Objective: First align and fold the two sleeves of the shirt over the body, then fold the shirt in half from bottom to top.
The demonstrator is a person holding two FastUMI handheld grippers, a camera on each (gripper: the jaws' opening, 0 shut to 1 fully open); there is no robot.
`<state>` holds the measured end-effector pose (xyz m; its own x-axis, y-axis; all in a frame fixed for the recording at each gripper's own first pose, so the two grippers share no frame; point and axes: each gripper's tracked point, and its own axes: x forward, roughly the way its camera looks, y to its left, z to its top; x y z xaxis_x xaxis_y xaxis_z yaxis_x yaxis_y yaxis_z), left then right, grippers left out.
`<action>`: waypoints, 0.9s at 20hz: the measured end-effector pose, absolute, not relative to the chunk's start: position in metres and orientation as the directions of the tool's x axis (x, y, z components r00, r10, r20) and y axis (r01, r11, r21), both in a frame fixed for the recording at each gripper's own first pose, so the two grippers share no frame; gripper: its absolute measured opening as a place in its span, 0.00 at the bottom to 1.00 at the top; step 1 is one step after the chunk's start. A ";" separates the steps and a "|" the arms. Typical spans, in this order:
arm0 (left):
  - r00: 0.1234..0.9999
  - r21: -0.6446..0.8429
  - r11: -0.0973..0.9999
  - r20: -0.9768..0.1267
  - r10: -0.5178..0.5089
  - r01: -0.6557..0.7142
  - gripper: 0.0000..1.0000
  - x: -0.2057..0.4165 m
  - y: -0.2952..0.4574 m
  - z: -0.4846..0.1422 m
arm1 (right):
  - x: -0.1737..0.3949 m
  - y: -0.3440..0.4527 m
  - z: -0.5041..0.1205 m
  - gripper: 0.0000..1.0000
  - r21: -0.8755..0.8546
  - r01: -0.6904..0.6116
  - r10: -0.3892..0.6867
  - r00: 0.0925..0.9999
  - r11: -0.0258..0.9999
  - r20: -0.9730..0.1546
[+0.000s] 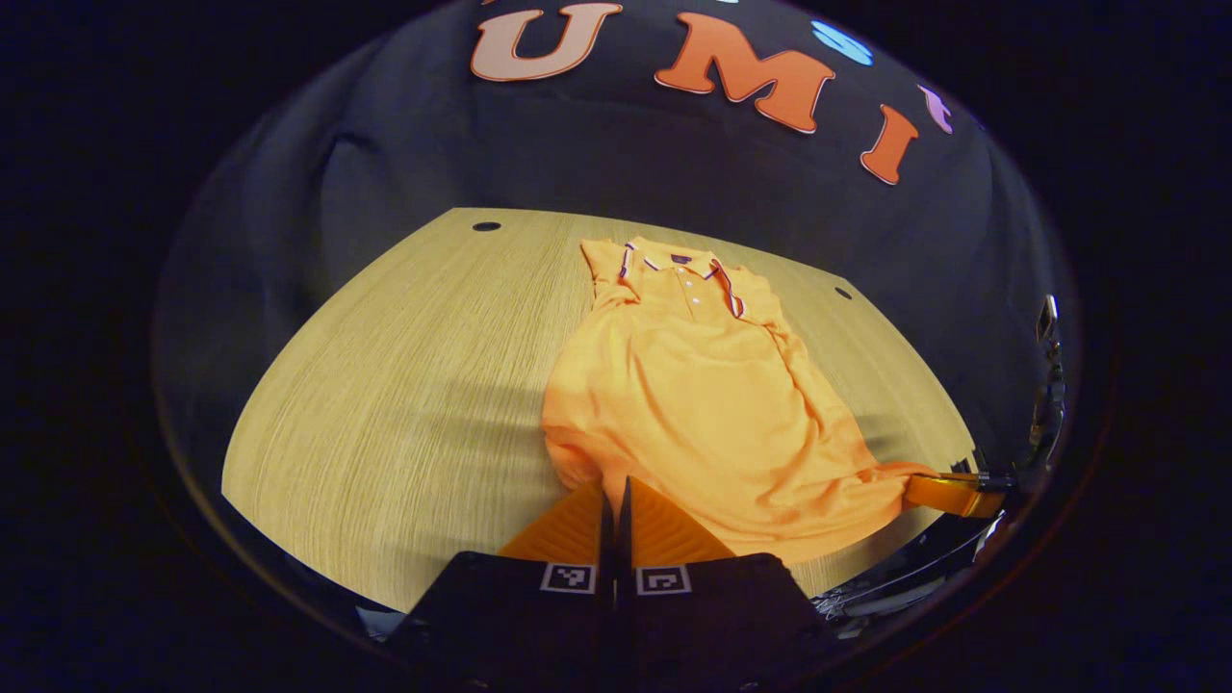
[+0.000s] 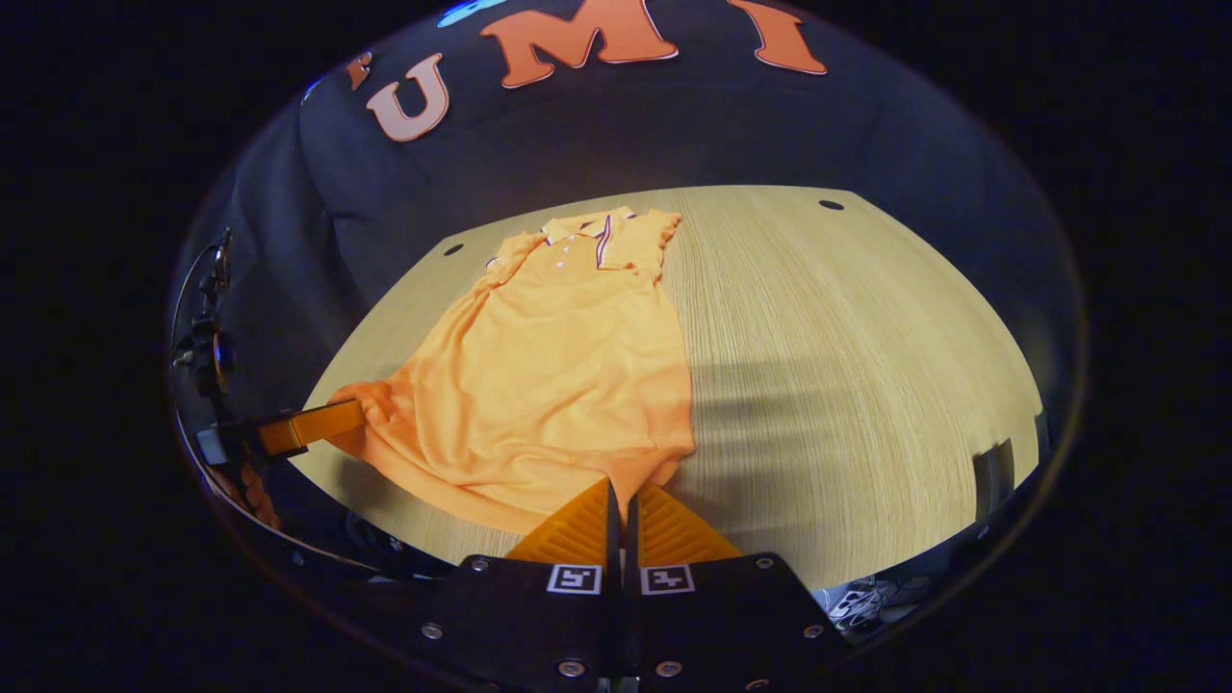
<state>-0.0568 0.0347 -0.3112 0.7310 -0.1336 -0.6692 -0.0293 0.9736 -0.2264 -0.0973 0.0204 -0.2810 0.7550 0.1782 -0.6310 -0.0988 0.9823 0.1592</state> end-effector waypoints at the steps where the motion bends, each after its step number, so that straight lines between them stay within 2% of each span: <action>1: 0.738 -0.220 0.975 -0.662 -0.131 -0.025 0.01 -0.053 0.035 -0.303 | -0.094 0.019 -0.276 0.01 0.155 -0.105 0.179 0.760 0.982 -0.625; 12: 0.797 -0.196 0.978 -0.580 -0.169 0.064 0.01 0.036 0.036 -0.242 | -0.025 0.021 -0.203 0.01 0.168 -0.113 0.188 0.816 0.979 -0.546; 18: 0.817 -0.190 0.978 -0.548 -0.179 0.087 0.01 0.102 0.046 -0.216 | 0.030 0.010 -0.170 0.01 0.142 -0.071 0.135 0.848 0.987 -0.512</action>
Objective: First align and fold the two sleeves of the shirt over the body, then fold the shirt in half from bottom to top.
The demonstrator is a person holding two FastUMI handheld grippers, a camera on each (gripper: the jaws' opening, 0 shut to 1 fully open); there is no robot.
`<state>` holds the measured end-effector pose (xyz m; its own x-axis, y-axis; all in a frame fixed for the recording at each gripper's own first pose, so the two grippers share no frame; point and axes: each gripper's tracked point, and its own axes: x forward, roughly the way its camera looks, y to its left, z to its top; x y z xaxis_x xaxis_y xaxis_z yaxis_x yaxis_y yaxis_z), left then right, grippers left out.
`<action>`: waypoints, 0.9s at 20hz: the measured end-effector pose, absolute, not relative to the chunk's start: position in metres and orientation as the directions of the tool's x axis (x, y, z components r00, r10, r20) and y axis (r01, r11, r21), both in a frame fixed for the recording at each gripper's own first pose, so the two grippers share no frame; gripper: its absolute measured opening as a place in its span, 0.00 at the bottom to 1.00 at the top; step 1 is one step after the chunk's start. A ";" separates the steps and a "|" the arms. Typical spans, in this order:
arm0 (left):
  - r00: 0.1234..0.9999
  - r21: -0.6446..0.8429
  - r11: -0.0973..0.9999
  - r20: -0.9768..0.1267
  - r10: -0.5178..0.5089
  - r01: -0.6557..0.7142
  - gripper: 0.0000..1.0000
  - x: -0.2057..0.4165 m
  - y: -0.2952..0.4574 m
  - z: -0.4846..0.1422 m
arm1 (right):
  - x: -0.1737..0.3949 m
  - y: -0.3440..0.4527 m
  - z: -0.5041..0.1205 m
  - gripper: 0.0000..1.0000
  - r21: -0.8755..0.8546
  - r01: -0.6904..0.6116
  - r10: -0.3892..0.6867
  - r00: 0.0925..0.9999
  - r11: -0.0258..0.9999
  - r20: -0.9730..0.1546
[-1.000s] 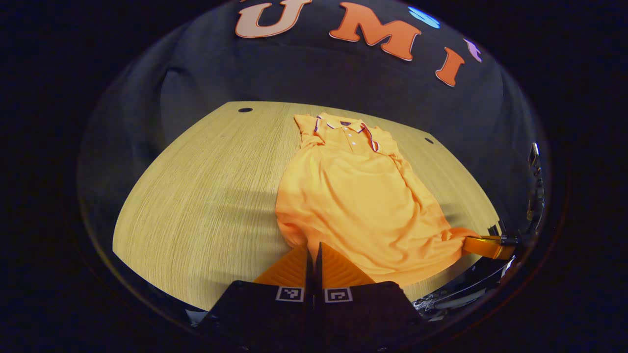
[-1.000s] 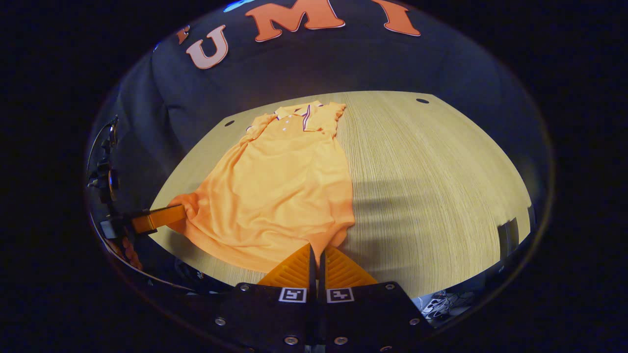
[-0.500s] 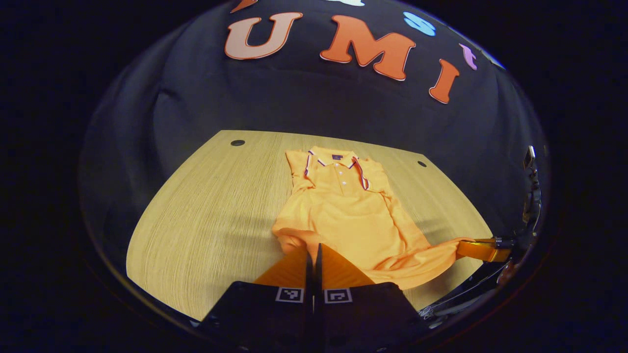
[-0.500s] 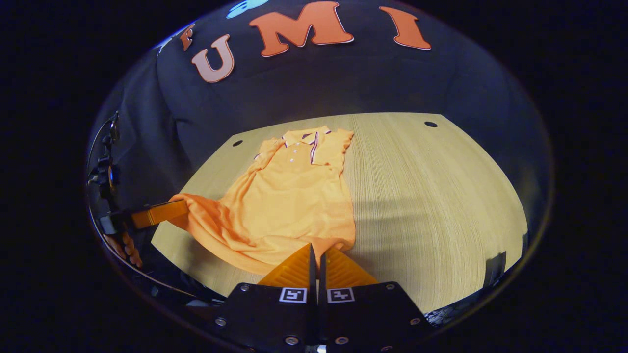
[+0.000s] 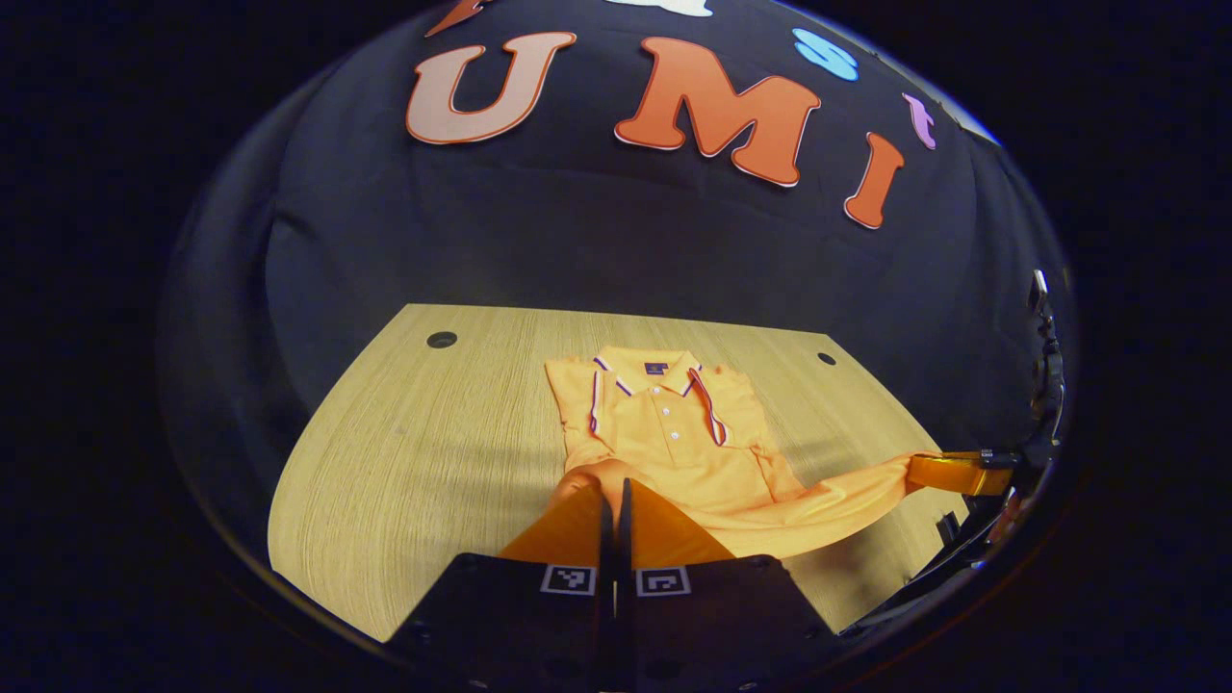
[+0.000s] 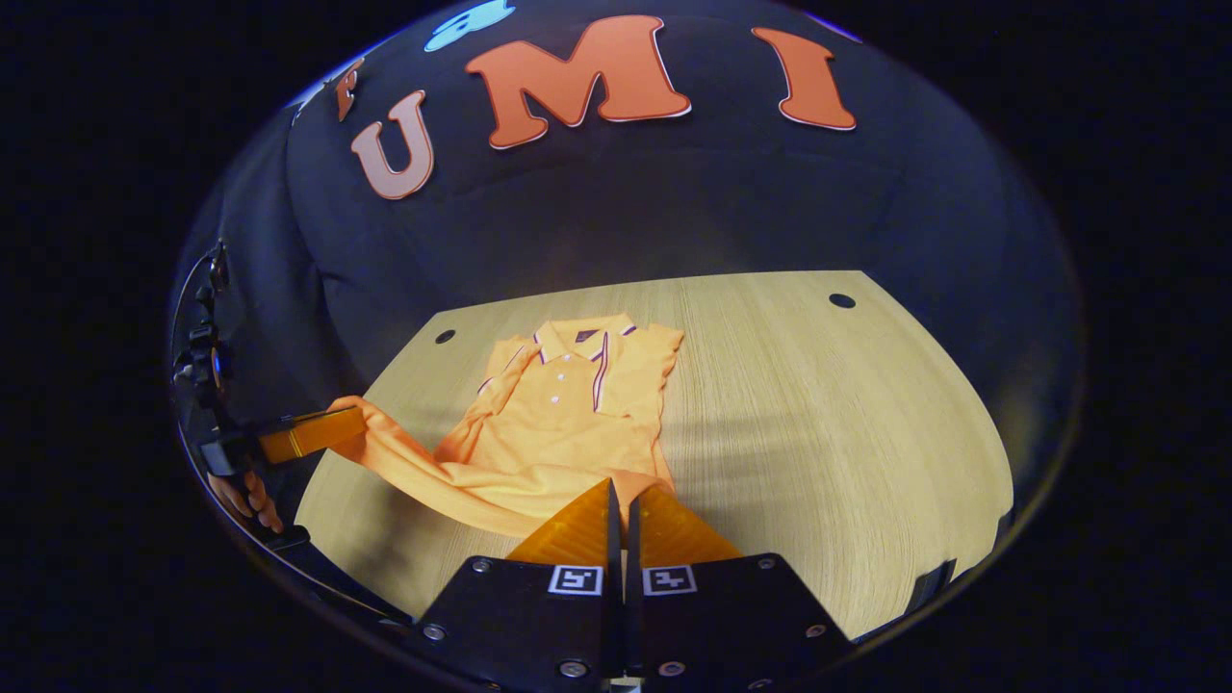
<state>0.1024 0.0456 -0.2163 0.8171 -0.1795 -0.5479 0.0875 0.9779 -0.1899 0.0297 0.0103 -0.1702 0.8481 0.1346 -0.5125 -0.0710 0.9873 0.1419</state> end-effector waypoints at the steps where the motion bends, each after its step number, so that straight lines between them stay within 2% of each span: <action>1: 0.818 -0.191 0.977 -0.544 -0.186 0.095 0.01 0.113 0.045 -0.214 | 0.040 0.010 -0.169 0.01 0.138 -0.065 0.127 0.850 0.988 -0.511; 9: 0.820 -0.201 0.968 -0.522 -0.235 0.149 0.01 0.191 0.036 -0.206 | 0.106 0.012 -0.151 0.01 0.079 -0.050 0.084 0.861 0.996 -0.502; 18: 0.821 -0.262 0.957 -0.516 -0.246 0.123 0.01 0.282 0.049 -0.216 | 0.195 0.003 -0.146 0.01 0.075 0.014 0.026 0.860 0.997 -0.510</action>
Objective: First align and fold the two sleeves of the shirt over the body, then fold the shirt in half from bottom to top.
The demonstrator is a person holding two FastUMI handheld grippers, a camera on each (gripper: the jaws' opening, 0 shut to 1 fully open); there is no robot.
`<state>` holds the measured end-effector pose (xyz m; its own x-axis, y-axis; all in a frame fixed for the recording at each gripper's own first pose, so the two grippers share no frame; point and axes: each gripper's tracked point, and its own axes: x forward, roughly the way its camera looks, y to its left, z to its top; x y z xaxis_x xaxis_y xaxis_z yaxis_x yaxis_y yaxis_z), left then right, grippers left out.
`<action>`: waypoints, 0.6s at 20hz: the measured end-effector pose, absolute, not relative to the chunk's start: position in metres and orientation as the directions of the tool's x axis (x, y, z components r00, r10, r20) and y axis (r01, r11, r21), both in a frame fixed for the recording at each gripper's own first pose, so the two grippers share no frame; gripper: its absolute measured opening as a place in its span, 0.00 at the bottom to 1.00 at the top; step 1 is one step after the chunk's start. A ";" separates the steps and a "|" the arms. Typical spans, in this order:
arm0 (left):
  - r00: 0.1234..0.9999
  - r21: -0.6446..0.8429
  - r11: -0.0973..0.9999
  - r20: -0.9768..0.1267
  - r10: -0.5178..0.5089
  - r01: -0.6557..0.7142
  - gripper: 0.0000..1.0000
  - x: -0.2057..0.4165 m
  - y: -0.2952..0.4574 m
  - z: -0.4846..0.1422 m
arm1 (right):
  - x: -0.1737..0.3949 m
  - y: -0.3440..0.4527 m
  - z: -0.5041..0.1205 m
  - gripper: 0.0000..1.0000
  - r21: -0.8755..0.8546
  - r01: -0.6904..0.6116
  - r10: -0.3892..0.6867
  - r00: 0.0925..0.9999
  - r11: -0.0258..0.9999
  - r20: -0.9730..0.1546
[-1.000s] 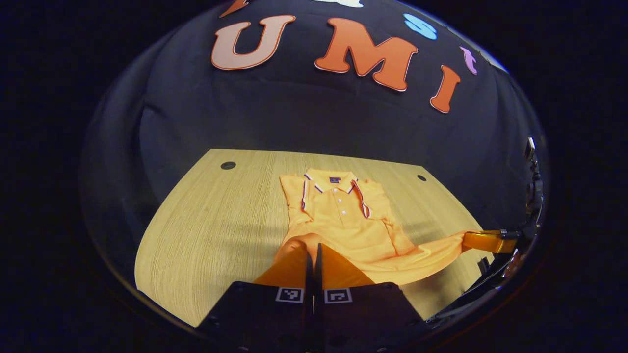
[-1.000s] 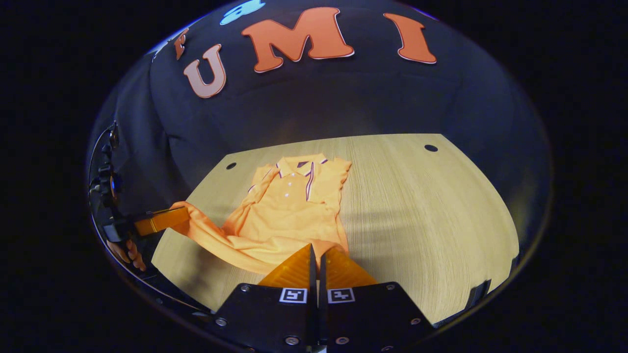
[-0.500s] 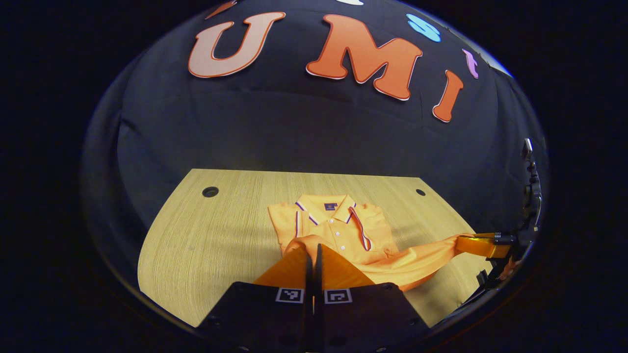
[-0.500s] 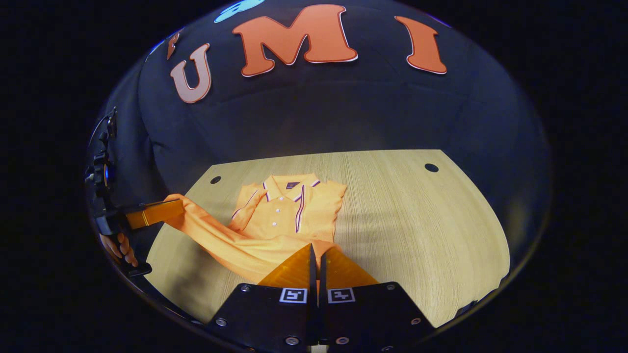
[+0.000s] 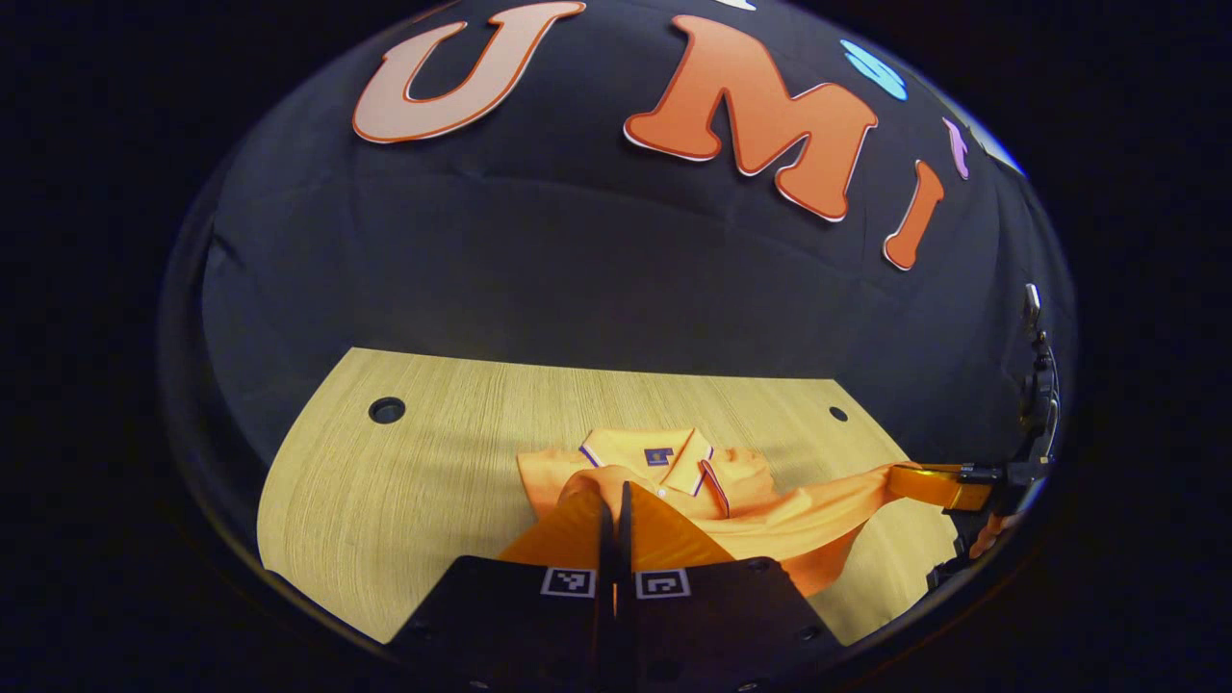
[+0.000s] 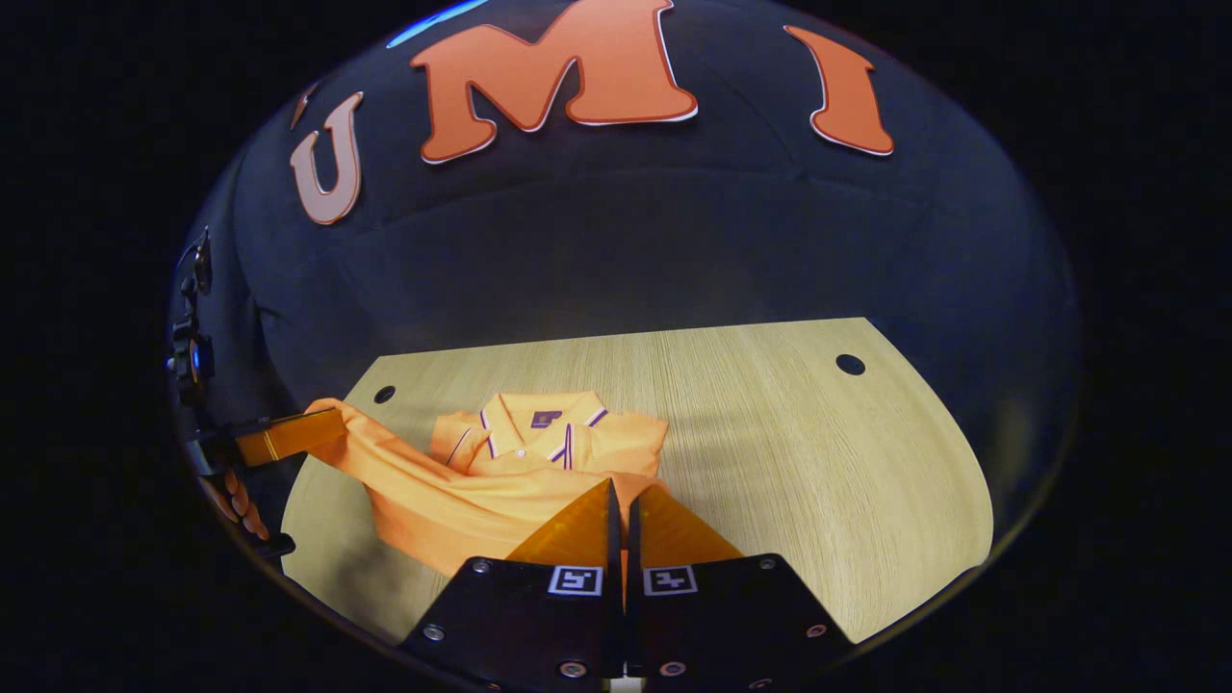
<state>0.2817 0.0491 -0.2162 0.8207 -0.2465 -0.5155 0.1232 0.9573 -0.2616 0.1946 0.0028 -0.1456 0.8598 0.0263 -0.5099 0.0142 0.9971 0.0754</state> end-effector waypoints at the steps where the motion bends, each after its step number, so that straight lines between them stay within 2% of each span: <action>1: 0.815 -0.263 0.957 -0.525 -0.247 0.121 0.01 0.290 0.052 -0.221 | 0.203 0.003 -0.147 0.01 0.070 0.018 0.021 0.856 0.997 -0.517; 12: 0.762 -0.278 0.956 -0.597 -0.250 0.096 0.01 0.382 0.073 -0.298 | 0.303 -0.002 -0.177 0.01 0.089 0.077 -0.012 0.819 0.993 -0.573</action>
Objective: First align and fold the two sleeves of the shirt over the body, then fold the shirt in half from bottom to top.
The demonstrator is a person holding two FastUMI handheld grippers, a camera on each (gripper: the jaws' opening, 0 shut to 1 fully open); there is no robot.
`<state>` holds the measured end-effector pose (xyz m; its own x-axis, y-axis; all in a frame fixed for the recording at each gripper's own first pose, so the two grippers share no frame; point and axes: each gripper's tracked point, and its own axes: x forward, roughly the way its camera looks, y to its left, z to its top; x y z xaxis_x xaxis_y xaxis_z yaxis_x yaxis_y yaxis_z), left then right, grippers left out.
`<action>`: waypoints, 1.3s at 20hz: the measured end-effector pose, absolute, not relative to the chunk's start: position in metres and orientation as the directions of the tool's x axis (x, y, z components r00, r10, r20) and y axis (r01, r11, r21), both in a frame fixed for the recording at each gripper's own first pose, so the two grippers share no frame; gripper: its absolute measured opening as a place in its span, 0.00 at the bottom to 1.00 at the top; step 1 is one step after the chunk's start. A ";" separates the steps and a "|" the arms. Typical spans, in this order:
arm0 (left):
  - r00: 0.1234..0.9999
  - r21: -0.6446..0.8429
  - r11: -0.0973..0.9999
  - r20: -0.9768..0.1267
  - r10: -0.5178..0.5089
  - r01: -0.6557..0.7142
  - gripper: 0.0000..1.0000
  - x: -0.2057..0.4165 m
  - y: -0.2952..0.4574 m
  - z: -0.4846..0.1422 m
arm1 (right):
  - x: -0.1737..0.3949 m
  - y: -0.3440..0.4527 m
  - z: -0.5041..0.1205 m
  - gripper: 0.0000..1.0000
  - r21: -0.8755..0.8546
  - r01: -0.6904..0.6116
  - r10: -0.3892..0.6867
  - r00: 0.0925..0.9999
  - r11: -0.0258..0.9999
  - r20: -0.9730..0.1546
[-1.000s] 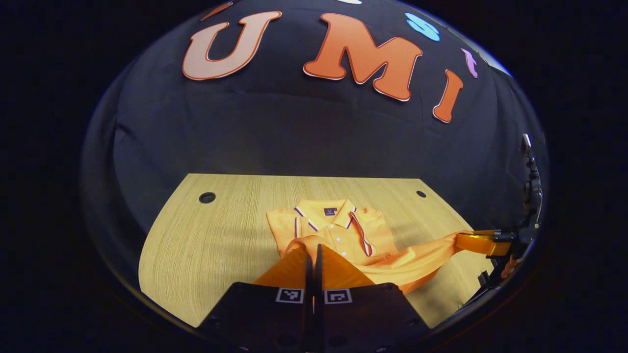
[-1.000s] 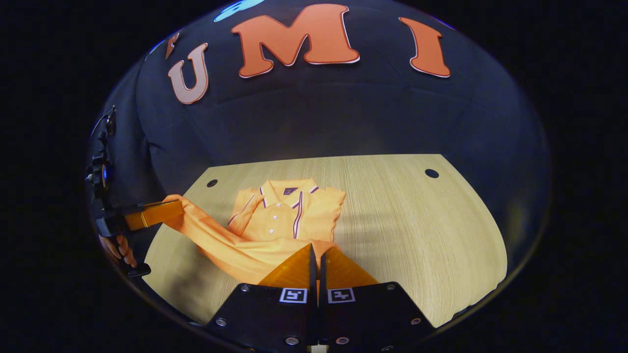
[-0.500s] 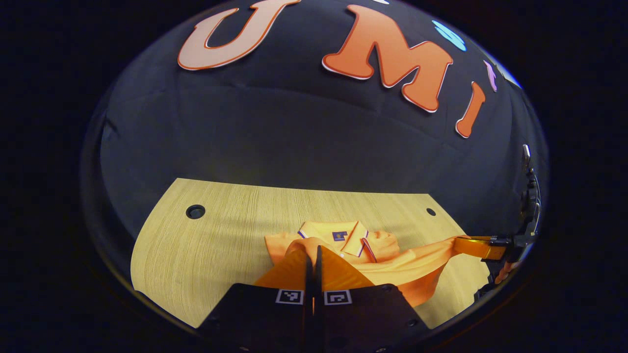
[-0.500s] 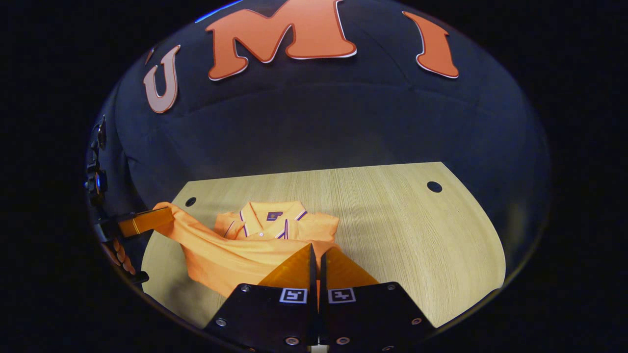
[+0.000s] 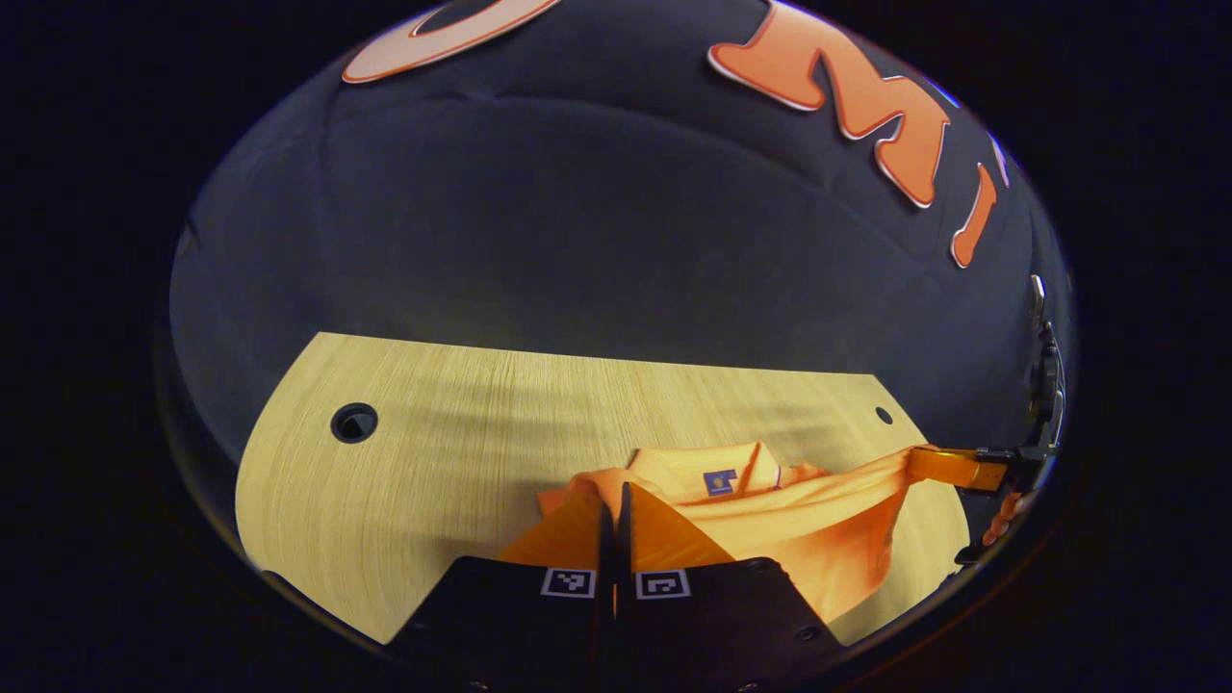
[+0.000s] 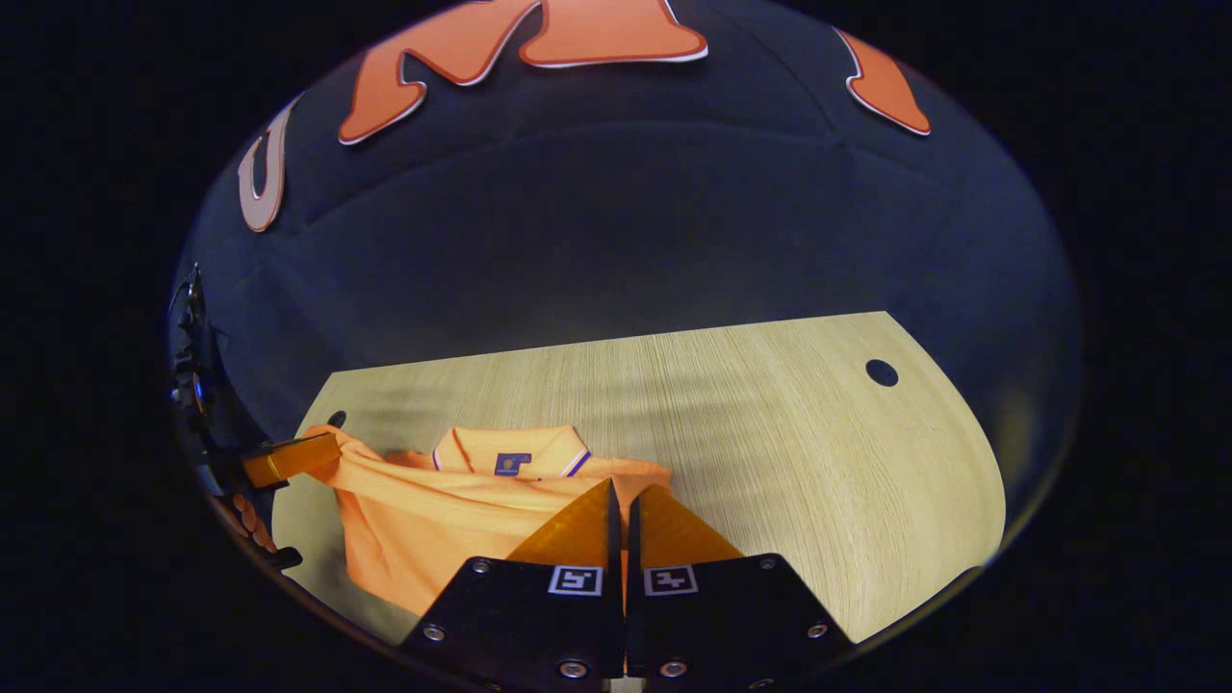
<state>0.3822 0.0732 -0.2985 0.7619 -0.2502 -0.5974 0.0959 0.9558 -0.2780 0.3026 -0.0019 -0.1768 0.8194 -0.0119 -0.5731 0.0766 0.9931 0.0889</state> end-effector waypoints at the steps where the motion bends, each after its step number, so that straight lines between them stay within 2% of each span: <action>1: 0.759 -0.280 0.955 -0.600 -0.251 0.095 0.01 0.388 0.072 -0.305 | 0.311 -0.003 -0.182 0.01 0.093 0.082 -0.013 0.816 0.992 -0.578; 5: 0.738 -0.279 0.956 -0.626 -0.251 0.088 0.01 0.409 0.067 -0.331 | 0.335 -0.007 -0.201 0.01 0.090 0.090 -0.017 0.793 0.992 -0.609; 10: 0.720 -0.252 0.968 -0.669 -0.186 0.015 0.01 0.416 0.081 -0.360 | 0.356 -0.010 -0.207 0.02 0.133 0.081 0.022 0.772 0.988 -0.636; 12: 0.737 -0.257 0.966 -0.654 -0.173 -0.001 0.04 0.421 0.090 -0.358 | 0.364 -0.015 -0.203 0.02 0.150 0.101 0.018 0.773 0.983 -0.635; 14: 0.759 -0.247 0.969 -0.631 -0.158 -0.003 0.06 0.424 0.098 -0.347 | 0.364 -0.016 -0.206 0.09 0.172 0.130 0.010 0.769 0.976 -0.639; 16: 0.793 -0.201 0.980 -0.596 -0.124 0.002 0.40 0.431 0.114 -0.332 | 0.366 -0.027 -0.194 0.27 0.168 0.143 -0.007 0.783 0.975 -0.621; 17: 0.807 -0.187 0.982 -0.580 -0.114 0.005 0.57 0.433 0.119 -0.323 | 0.367 -0.033 -0.188 0.42 0.159 0.143 -0.017 0.794 0.977 -0.608; 18: 0.817 -0.175 0.984 -0.567 -0.106 0.005 0.75 0.432 0.123 -0.311 | 0.366 -0.038 -0.182 0.43 0.153 0.141 -0.023 0.803 0.978 -0.595; 19: 0.820 -0.175 0.985 -0.562 -0.103 0.004 0.96 0.428 0.122 -0.304 | 0.363 -0.040 -0.173 0.61 0.148 0.138 -0.026 0.812 0.979 -0.583; 20: 0.823 -0.177 0.984 -0.559 -0.100 -0.001 0.97 0.424 0.120 -0.295 | 0.357 -0.038 -0.164 0.66 0.143 0.130 -0.027 0.824 0.981 -0.566; 21: 0.827 -0.191 0.982 -0.553 -0.102 -0.007 0.96 0.419 0.118 -0.285 | 0.352 -0.039 -0.152 0.65 0.137 0.122 -0.028 0.837 0.983 -0.546; 22: 0.832 -0.206 0.978 -0.545 -0.102 -0.016 0.97 0.414 0.116 -0.275 | 0.346 -0.037 -0.138 0.74 0.138 0.109 -0.022 0.856 0.984 -0.516; 26: 0.863 -0.232 0.972 -0.498 -0.084 -0.039 0.98 0.388 0.125 -0.238 | 0.316 -0.023 -0.095 0.75 0.122 0.057 0.001 0.904 0.991 -0.428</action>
<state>0.3880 0.1246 -0.2382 0.8629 -0.0841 -0.4983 -0.0391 0.9720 -0.2318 0.3161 -0.0232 -0.0954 0.9038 0.0008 -0.4279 0.0571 0.9908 0.1223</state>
